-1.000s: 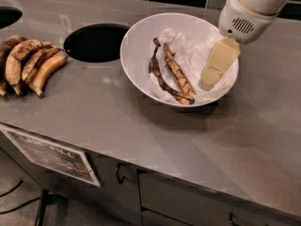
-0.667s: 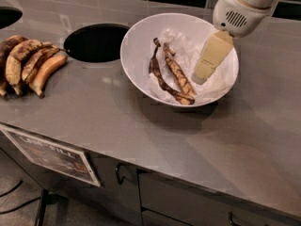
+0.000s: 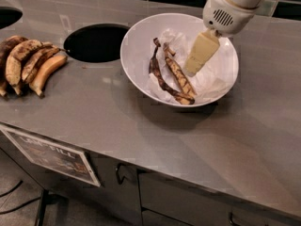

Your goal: Pick banana from white bowl

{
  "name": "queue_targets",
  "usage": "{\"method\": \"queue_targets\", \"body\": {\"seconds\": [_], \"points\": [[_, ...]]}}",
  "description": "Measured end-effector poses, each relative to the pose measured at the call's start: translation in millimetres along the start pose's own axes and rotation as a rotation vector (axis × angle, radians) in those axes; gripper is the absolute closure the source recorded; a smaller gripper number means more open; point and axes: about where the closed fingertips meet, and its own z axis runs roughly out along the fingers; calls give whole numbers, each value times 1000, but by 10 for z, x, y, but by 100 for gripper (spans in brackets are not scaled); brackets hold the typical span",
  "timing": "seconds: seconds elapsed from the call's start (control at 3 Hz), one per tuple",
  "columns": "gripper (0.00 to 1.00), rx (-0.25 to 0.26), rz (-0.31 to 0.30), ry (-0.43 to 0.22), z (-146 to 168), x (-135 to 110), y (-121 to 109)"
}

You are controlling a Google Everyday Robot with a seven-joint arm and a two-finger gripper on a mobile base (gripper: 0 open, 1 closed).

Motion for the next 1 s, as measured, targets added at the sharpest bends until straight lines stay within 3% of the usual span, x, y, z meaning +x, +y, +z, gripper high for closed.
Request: {"method": "queue_targets", "body": {"seconds": [0.33, 1.0], "points": [[6, 0, 1, 0, 0, 0, 0], [0, 1, 26, -32, 91, -62, 9]]}}
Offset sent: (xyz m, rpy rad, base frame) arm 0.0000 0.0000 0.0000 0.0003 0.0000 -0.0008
